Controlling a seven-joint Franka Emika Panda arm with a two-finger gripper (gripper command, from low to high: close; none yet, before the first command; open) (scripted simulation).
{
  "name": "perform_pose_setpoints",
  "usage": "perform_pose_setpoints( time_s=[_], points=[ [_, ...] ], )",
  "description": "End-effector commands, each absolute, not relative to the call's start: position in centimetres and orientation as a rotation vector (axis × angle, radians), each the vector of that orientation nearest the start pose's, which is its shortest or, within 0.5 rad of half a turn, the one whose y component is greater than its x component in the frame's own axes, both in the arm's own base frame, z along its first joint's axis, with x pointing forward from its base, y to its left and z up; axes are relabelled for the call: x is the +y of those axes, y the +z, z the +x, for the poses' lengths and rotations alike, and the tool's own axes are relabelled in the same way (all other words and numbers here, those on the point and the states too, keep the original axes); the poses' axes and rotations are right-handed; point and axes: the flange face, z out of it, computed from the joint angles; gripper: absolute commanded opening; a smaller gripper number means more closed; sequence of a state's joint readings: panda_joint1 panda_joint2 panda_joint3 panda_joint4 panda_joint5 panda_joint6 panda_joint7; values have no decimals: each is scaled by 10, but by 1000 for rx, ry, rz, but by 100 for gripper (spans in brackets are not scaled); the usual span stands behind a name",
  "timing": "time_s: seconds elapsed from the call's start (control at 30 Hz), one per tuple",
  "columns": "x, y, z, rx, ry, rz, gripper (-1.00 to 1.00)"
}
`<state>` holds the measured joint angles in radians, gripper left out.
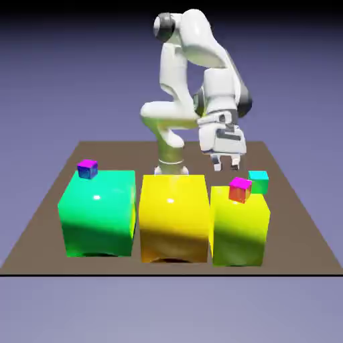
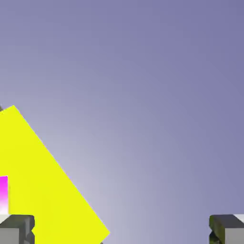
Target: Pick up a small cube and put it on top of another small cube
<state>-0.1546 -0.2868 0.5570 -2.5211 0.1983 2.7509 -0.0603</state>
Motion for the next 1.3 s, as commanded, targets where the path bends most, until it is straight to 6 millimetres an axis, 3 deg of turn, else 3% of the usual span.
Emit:
perform_pose_setpoints(
  time_s=[0.0,0.23,0.3,0.5,1.03,1.13,1.27],
  points=[
    [194,415,439,-562,-710,-2958,0],
    [277,393,426,-1165,-514,-2775,0],
    [321,363,384,-1377,-380,-2702,0],
    [350,311,328,-1716,-212,-2599,0],
    [319,203,294,-2315,-3,-2383,0],
    [311,197,299,-2342,3,-2379,0],
    [308,152,304,-2340,-1,-2382,0]
  ],
)
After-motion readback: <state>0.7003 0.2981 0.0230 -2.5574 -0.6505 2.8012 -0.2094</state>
